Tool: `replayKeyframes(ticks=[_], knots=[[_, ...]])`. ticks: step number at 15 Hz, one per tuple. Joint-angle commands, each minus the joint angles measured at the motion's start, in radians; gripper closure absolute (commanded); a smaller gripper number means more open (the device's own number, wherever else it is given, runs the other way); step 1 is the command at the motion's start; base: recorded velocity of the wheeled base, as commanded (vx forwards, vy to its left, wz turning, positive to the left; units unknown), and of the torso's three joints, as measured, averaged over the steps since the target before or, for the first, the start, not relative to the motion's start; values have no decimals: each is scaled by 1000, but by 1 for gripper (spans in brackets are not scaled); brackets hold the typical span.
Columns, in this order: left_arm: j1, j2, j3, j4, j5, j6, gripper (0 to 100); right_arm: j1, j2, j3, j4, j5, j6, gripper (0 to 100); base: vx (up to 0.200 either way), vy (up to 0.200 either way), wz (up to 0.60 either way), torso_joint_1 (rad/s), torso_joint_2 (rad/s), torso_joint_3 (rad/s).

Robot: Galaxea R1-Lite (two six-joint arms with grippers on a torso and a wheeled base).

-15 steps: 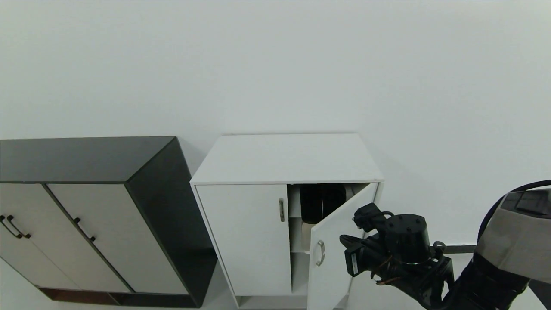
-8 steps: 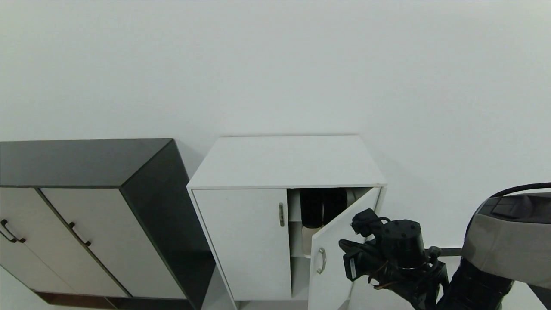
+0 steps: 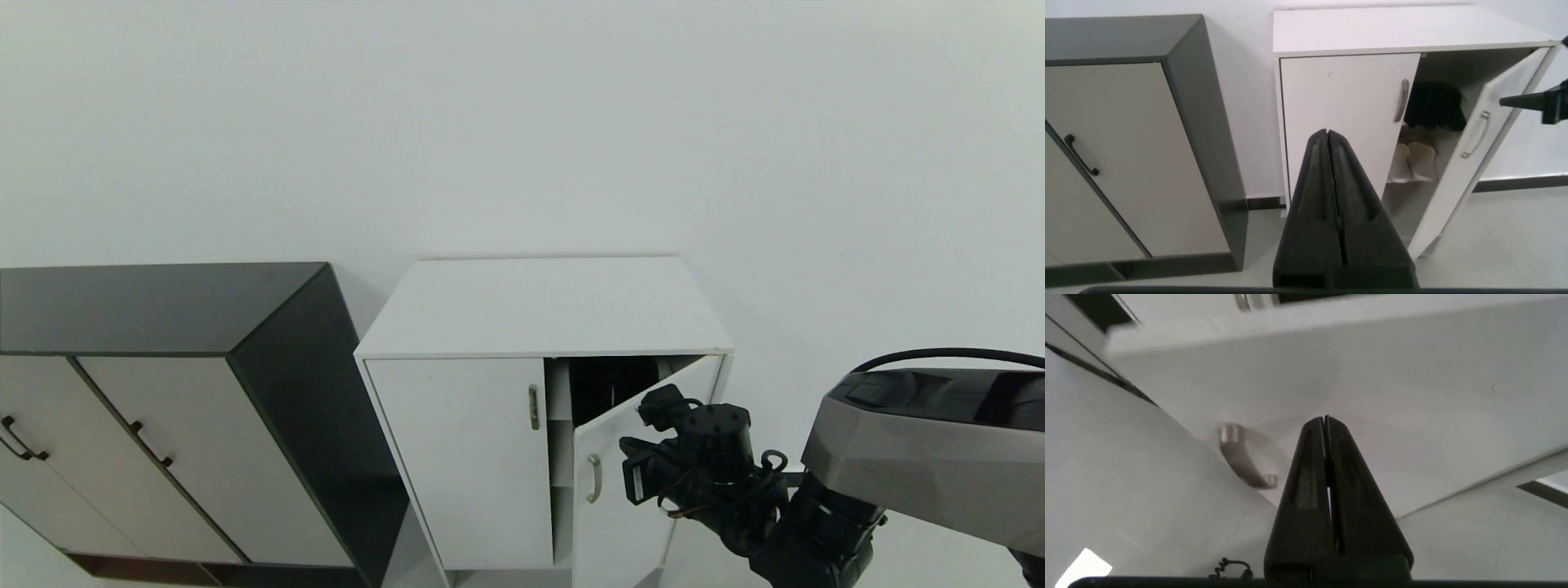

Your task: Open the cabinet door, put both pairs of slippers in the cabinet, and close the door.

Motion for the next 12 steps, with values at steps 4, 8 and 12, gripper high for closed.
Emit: replayKeyframes(ticks=[4,8,12], knots=[[0,0,0,0,0,-1,100,-32,63,-123,68,0,0,100,0,0,0,0,0,0],[0,0,0,0,0,1,100,-48,85,-176,101,1,0,100,0,0,0,0,0,0],[2,0,0,0,0,-1,100,-58,105,-261,187,0,0,100,0,0,0,0,0,0]])
